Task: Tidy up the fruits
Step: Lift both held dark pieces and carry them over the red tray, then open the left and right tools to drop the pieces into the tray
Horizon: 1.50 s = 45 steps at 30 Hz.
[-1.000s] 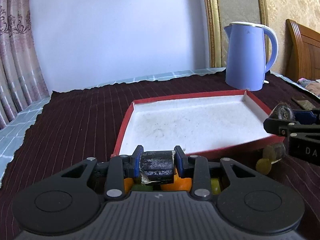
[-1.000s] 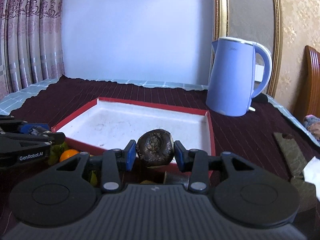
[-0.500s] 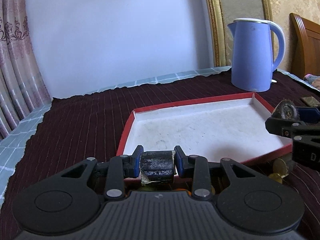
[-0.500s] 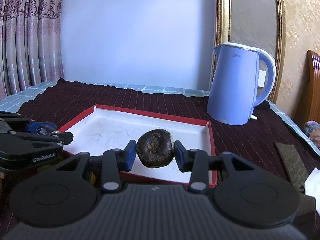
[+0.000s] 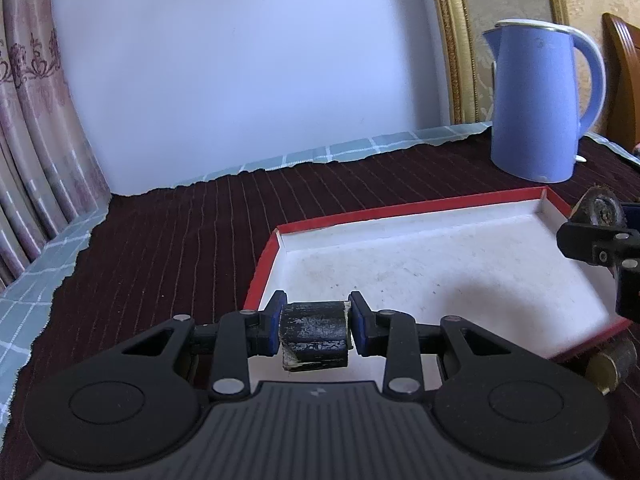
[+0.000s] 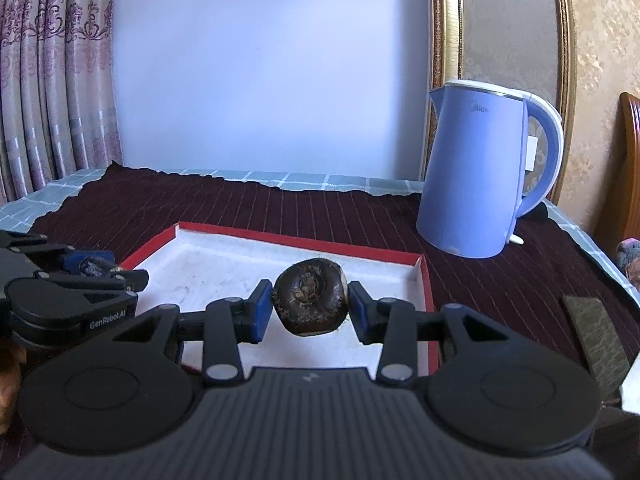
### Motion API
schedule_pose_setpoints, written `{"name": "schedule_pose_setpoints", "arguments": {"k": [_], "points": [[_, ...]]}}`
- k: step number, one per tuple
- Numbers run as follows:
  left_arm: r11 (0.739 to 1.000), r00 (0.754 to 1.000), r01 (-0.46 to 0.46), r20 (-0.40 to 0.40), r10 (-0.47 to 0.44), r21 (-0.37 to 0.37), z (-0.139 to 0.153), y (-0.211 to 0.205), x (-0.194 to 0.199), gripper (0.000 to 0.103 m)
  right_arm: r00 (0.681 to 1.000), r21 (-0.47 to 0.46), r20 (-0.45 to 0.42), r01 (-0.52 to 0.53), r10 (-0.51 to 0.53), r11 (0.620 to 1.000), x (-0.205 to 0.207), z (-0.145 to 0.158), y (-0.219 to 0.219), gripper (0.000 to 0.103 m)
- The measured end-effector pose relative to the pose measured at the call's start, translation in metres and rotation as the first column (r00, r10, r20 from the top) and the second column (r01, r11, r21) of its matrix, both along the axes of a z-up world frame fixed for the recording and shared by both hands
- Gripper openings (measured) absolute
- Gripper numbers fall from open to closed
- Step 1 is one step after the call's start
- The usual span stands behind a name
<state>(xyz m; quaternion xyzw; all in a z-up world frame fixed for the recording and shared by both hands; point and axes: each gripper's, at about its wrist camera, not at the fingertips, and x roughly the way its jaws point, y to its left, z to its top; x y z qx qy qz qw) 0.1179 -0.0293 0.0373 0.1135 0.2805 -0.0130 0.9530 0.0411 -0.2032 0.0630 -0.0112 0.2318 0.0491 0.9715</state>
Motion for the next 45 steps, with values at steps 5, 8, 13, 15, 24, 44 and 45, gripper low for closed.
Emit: {"name": "schedule_pose_setpoints", "arguments": {"k": [5, 8, 13, 15, 24, 44, 45], "points": [[1.000, 1.000, -0.018, -0.015, 0.018, 0.001, -0.002, -0.001, 0.015, 0.033, 1.000, 0.000, -0.016, 0.013, -0.013, 1.000, 0.017, -0.001, -0.003, 0.038], [1.000, 0.999, -0.025, -0.030, 0.025, -0.005, -0.003, -0.001, 0.025, 0.033, 0.999, 0.007, -0.026, 0.018, -0.018, 1.000, 0.025, -0.002, -0.005, 0.038], [0.999, 0.998, -0.030, -0.051, 0.030, -0.012, -0.004, -0.003, 0.039, 0.033, 0.999, 0.007, -0.044, 0.021, -0.021, 1.000, 0.038, -0.004, -0.006, 0.038], [0.999, 0.998, -0.034, -0.056, 0.034, -0.009, -0.005, -0.005, 0.044, 0.033, 0.998, 0.005, -0.052, 0.021, -0.021, 1.000, 0.044, -0.005, -0.006, 0.038], [0.999, 0.995, -0.053, -0.085, 0.051, -0.014, -0.008, -0.007, 0.067, 0.033, 0.997, -0.004, -0.080, 0.022, -0.022, 1.000, 0.067, -0.009, -0.003, 0.038], [0.997, 0.984, -0.075, -0.167, 0.069, -0.026, -0.026, -0.019, 0.106, 0.033, 0.979, 0.008, -0.191, 0.070, -0.067, 0.998, 0.123, -0.031, -0.013, 0.038], [0.997, 0.983, -0.074, -0.168, 0.070, -0.020, -0.027, -0.021, 0.107, 0.033, 0.977, 0.023, -0.201, 0.074, -0.068, 0.997, 0.126, -0.032, -0.016, 0.038]]}}
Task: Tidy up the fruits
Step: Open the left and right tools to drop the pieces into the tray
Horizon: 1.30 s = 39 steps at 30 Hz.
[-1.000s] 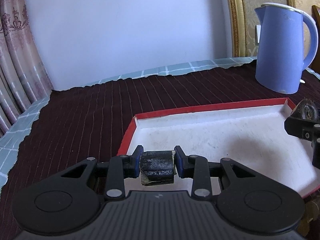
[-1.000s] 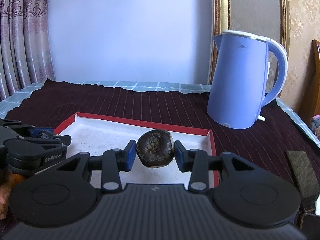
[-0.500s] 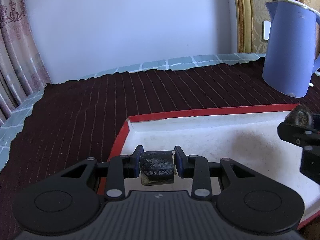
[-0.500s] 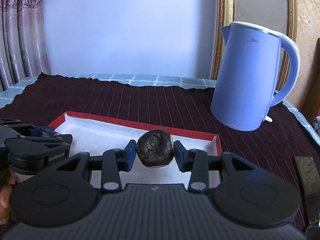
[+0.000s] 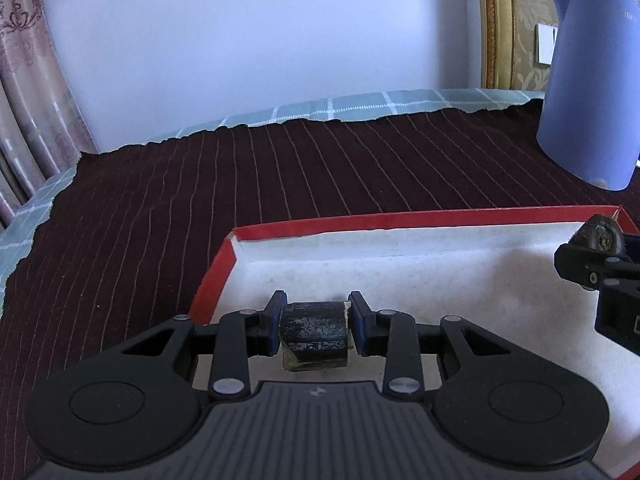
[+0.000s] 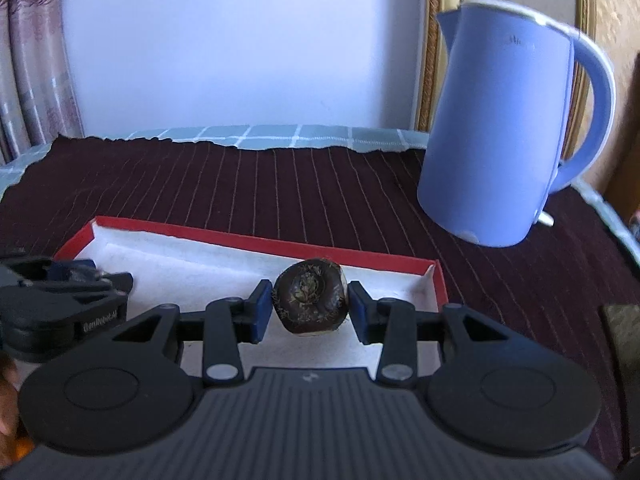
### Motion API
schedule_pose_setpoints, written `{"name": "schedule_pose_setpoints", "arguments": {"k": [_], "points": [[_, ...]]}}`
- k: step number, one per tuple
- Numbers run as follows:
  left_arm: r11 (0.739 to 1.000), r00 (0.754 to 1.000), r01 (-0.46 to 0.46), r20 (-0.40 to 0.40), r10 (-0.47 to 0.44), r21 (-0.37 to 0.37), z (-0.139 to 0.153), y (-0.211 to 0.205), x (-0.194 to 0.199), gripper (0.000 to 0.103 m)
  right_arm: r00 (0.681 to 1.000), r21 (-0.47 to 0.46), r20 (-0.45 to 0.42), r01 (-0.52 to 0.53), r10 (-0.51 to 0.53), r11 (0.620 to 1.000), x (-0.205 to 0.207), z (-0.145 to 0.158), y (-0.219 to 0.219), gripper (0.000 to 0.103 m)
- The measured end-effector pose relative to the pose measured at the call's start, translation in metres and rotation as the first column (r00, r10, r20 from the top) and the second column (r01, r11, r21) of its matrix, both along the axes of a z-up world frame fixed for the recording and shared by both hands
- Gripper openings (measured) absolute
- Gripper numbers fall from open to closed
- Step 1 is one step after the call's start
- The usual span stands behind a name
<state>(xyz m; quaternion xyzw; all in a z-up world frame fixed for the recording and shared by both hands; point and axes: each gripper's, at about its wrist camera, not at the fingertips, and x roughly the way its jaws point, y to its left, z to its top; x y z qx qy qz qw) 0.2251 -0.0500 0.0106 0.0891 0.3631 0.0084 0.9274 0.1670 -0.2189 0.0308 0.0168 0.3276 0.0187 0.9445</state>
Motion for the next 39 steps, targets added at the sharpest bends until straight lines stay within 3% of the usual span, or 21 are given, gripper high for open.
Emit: {"name": "schedule_pose_setpoints", "arguments": {"k": [5, 11, 13, 16, 18, 19, 30, 39], "points": [[1.000, 1.000, 0.005, -0.013, -0.005, 0.002, -0.002, -0.003, 0.004, 0.033, 0.999, -0.006, -0.030, 0.009, -0.009, 1.000, 0.008, -0.007, -0.003, 0.039], [1.000, 1.000, -0.010, -0.016, 0.010, -0.005, 0.000, -0.001, 0.005, 0.035, 1.000, -0.024, -0.004, 0.020, -0.020, 1.000, 0.003, -0.004, -0.003, 0.061], [1.000, 1.000, -0.010, -0.010, 0.010, -0.007, 0.002, 0.000, 0.003, 0.036, 1.000, -0.034, 0.005, 0.020, -0.020, 0.999, 0.000, -0.003, -0.002, 0.077], [1.000, 1.000, 0.002, 0.004, -0.002, 0.005, 0.005, -0.001, -0.003, 0.053, 0.999, -0.053, 0.043, 0.027, -0.025, 0.998, -0.007, 0.000, 0.000, 0.097], [1.000, 0.999, 0.003, 0.034, -0.003, 0.020, 0.008, -0.002, -0.008, 0.071, 0.998, -0.048, 0.052, 0.029, -0.027, 0.998, -0.010, 0.002, 0.000, 0.101], [1.000, 0.999, 0.002, 0.051, -0.004, 0.031, 0.009, -0.003, -0.012, 0.072, 0.998, -0.041, 0.051, 0.032, -0.030, 0.999, -0.012, 0.003, -0.001, 0.103], [0.999, 0.995, 0.016, 0.097, -0.019, 0.032, 0.019, 0.002, -0.050, 0.072, 0.994, 0.044, 0.068, 0.082, -0.085, 0.996, -0.044, 0.009, -0.015, 0.103], [1.000, 0.991, -0.019, 0.130, 0.018, 0.002, 0.024, 0.020, -0.081, 0.072, 0.987, 0.046, 0.081, 0.133, -0.136, 0.990, -0.080, 0.013, -0.014, 0.103]]}}
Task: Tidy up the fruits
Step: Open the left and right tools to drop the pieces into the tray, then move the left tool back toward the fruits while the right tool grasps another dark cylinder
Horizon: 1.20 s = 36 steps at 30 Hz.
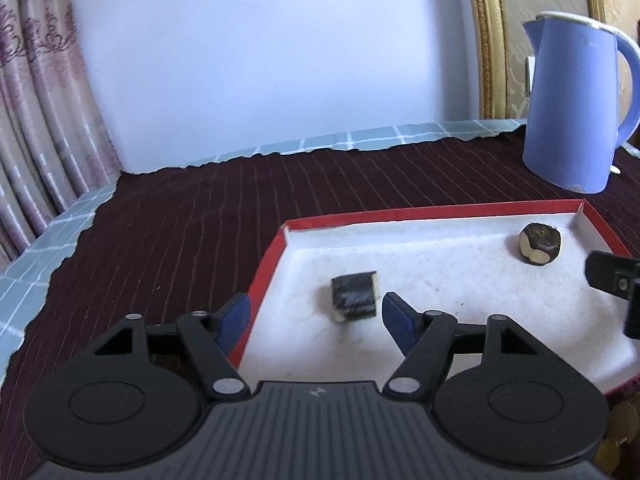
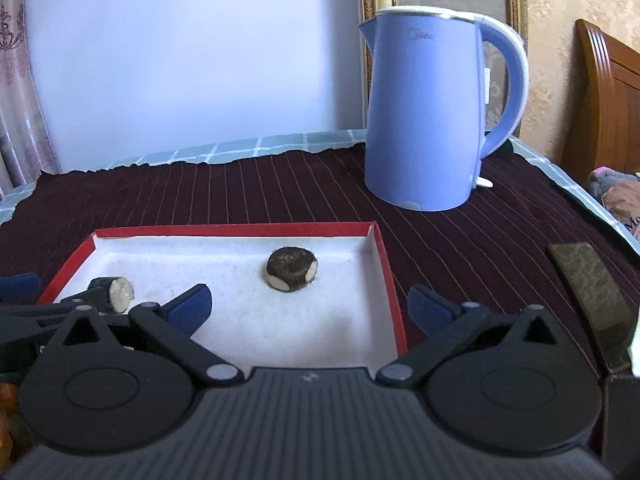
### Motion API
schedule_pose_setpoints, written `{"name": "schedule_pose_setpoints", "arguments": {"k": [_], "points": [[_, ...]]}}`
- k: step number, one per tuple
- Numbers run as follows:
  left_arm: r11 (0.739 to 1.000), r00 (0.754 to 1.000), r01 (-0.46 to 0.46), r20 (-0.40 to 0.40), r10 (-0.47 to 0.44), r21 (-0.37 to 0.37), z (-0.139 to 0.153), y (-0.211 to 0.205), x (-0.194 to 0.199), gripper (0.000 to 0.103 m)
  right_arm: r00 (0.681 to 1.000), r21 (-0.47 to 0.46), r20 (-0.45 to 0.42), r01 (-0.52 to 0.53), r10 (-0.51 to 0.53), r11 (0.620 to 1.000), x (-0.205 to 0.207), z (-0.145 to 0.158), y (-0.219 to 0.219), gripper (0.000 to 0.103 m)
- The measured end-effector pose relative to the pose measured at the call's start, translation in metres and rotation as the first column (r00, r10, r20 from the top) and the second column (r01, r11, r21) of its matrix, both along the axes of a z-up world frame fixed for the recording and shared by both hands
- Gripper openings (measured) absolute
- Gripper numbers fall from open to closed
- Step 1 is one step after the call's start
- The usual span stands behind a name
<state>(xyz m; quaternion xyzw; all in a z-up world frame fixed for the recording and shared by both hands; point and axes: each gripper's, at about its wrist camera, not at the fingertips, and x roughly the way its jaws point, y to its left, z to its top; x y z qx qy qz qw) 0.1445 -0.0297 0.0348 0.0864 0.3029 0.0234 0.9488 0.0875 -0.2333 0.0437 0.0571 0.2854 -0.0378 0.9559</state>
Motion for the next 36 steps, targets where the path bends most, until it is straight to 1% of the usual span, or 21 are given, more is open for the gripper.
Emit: {"name": "schedule_pose_setpoints", "arguments": {"k": [4, 8, 11, 14, 17, 19, 21, 26, 29, 36], "points": [[1.000, 1.000, -0.009, 0.006, 0.009, -0.018, 0.000, 0.007, -0.013, 0.072, 0.999, -0.022, 0.031, 0.022, -0.021, 1.000, -0.018, -0.005, 0.004, 0.103], [1.000, 1.000, -0.009, 0.024, 0.009, -0.002, -0.002, 0.007, -0.025, 0.072, 0.999, -0.033, 0.032, 0.028, -0.027, 0.999, -0.032, -0.015, 0.006, 0.103], [1.000, 0.999, -0.007, 0.036, 0.007, -0.005, -0.002, 0.009, -0.033, 0.082, 0.999, -0.012, 0.043, 0.033, -0.033, 0.999, -0.045, -0.020, 0.003, 0.103], [1.000, 0.999, -0.005, 0.048, 0.005, -0.012, -0.001, 0.010, -0.041, 0.082, 0.996, -0.023, 0.067, 0.053, -0.051, 0.998, -0.057, -0.021, 0.001, 0.103], [1.000, 0.999, -0.007, 0.053, 0.007, -0.006, -0.002, 0.010, -0.046, 0.083, 0.995, -0.010, 0.074, 0.061, -0.060, 0.998, -0.064, -0.021, -0.001, 0.103], [1.000, 0.998, -0.006, 0.058, 0.006, -0.013, -0.002, 0.011, -0.050, 0.084, 0.996, 0.003, 0.079, 0.044, -0.044, 0.999, -0.068, -0.021, -0.002, 0.103], [1.000, 0.998, 0.000, 0.059, 0.001, -0.026, -0.003, 0.012, -0.053, 0.087, 0.996, 0.002, 0.086, 0.020, -0.020, 1.000, -0.071, -0.020, -0.001, 0.103], [0.999, 0.998, -0.002, 0.061, 0.005, -0.043, -0.004, 0.016, -0.059, 0.089, 0.994, -0.059, 0.109, -0.023, 0.029, 0.998, -0.079, -0.020, 0.008, 0.103], [0.999, 0.998, -0.006, 0.060, 0.009, -0.052, -0.005, 0.018, -0.062, 0.089, 0.992, -0.041, 0.112, -0.048, 0.052, 0.998, -0.082, -0.021, 0.009, 0.103], [0.998, 0.998, -0.006, 0.063, 0.010, -0.057, -0.009, 0.020, -0.067, 0.091, 0.994, -0.066, 0.100, -0.044, 0.051, 0.997, -0.087, -0.025, 0.012, 0.103]]}}
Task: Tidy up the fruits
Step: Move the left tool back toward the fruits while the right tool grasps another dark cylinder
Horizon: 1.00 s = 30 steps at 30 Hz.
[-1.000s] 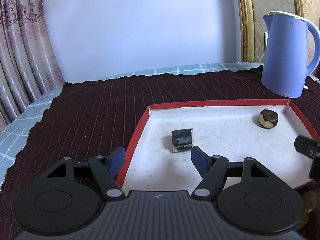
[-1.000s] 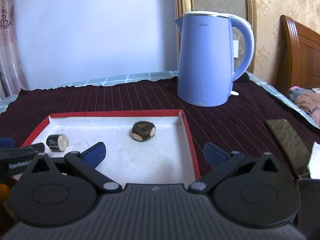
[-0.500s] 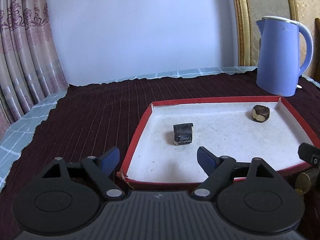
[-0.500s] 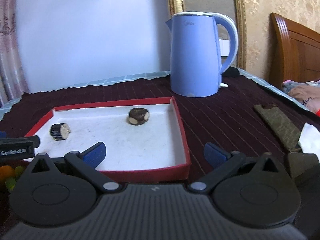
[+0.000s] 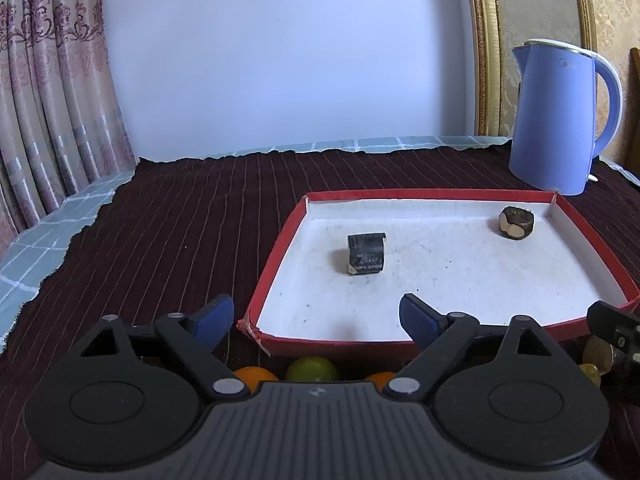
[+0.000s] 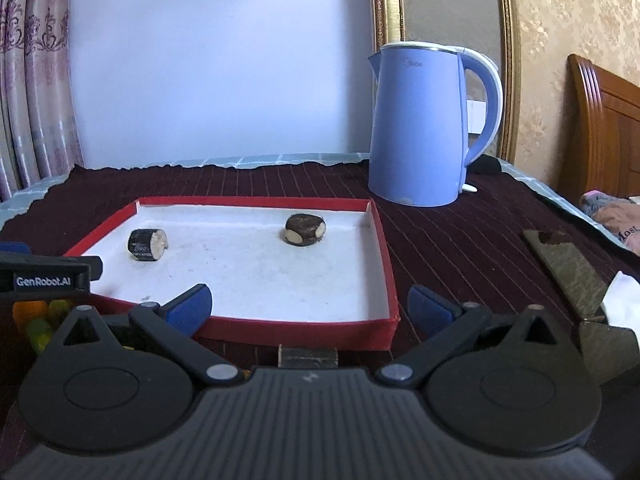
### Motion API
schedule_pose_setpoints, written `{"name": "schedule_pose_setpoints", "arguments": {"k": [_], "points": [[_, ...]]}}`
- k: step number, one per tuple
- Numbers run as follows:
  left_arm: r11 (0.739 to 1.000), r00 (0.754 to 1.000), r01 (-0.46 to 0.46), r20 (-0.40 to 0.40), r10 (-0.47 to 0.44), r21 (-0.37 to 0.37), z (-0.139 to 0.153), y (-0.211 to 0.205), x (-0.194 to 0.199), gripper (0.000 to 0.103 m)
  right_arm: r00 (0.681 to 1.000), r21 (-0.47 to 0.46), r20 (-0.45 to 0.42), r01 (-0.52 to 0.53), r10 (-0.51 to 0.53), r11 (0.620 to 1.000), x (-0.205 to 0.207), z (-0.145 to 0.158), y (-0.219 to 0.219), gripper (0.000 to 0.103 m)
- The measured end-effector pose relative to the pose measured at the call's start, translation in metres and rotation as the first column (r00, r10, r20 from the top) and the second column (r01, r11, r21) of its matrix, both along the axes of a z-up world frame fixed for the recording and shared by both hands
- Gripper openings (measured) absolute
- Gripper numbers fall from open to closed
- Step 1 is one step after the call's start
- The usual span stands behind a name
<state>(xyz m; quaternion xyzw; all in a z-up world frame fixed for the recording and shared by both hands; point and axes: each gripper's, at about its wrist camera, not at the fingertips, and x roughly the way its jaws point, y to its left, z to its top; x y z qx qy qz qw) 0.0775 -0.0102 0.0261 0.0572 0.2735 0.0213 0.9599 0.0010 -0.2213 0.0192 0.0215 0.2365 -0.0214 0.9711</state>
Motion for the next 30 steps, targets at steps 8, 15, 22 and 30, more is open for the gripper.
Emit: {"name": "schedule_pose_setpoints", "arguments": {"k": [8, 15, 22, 30], "points": [[1.000, 1.000, 0.007, 0.023, -0.006, -0.015, -0.003, 0.004, -0.016, 0.091, 1.000, -0.038, 0.007, 0.000, 0.000, 0.999, -0.013, -0.007, -0.004, 0.103], [0.998, 1.000, 0.024, 0.020, -0.023, -0.055, -0.003, 0.012, -0.028, 0.091, 0.999, -0.027, 0.003, -0.033, 0.033, 0.999, -0.023, -0.006, -0.006, 0.103], [0.997, 0.999, 0.025, 0.033, -0.022, -0.079, -0.007, 0.024, -0.040, 0.091, 0.995, -0.089, -0.029, -0.101, 0.099, 0.991, -0.033, -0.011, 0.005, 0.103], [0.996, 0.998, -0.002, 0.054, 0.007, -0.091, -0.015, 0.035, -0.049, 0.091, 0.999, -0.057, -0.032, -0.014, 0.012, 0.998, -0.031, -0.013, -0.010, 0.093]]}}
